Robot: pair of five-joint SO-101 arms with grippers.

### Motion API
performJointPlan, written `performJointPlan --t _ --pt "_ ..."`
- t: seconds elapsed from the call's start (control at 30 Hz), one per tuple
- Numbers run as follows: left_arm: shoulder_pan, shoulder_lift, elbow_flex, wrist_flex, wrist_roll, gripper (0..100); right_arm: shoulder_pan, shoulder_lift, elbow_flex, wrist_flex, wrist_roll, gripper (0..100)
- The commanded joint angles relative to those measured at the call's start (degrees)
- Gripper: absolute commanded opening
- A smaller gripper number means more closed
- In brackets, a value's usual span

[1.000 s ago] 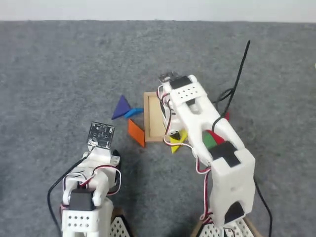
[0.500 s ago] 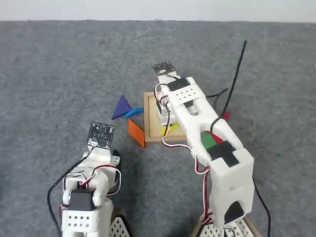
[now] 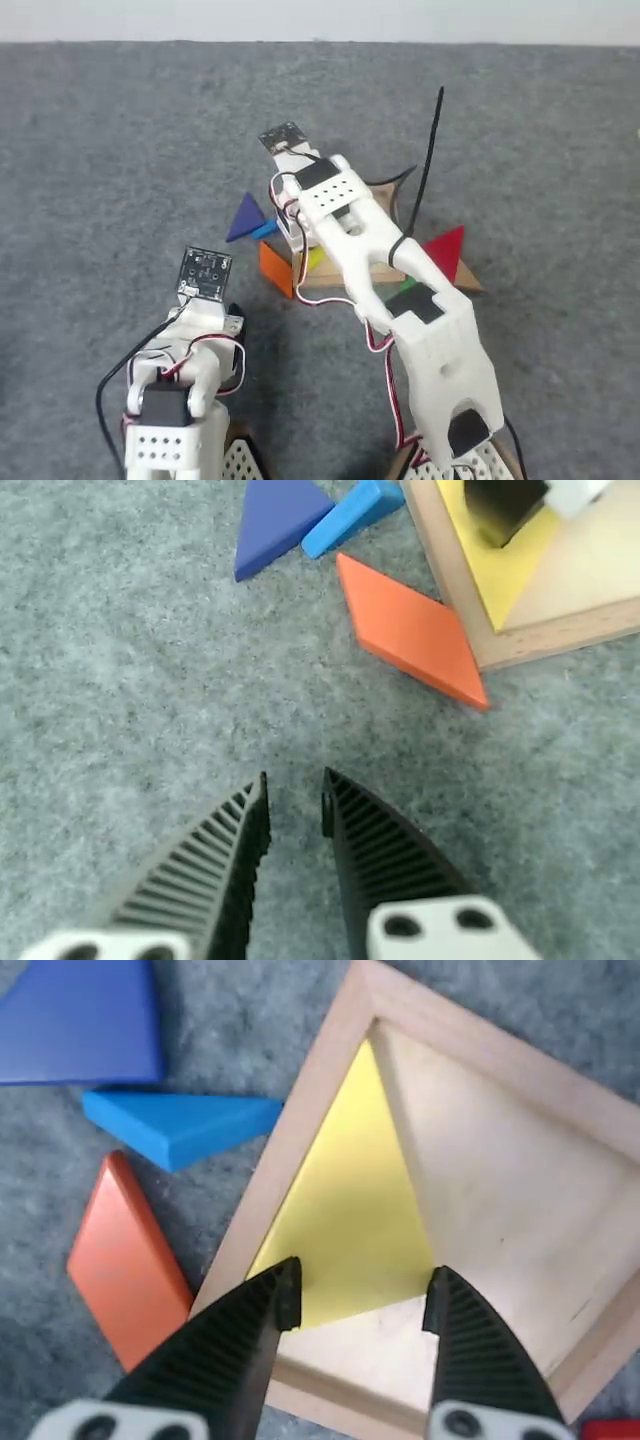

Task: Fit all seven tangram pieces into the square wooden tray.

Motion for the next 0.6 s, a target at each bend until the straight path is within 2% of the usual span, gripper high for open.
performJointPlan --t 0.0,0.27,0.57 --pt "0.09 -1.14 -0.22 0.26 0.26 8 -3.47 1.1 -4.31 1.63 0.88 20.0" --pt "0.09 -1.14 -0.22 0.26 0.26 8 -4.7 -8.13 -6.68 6.02 0.88 19.9" --pt "0.09 -1.14 -0.22 0.26 0.26 8 -1.8 -34.15 7.38 7.78 2.81 19.9"
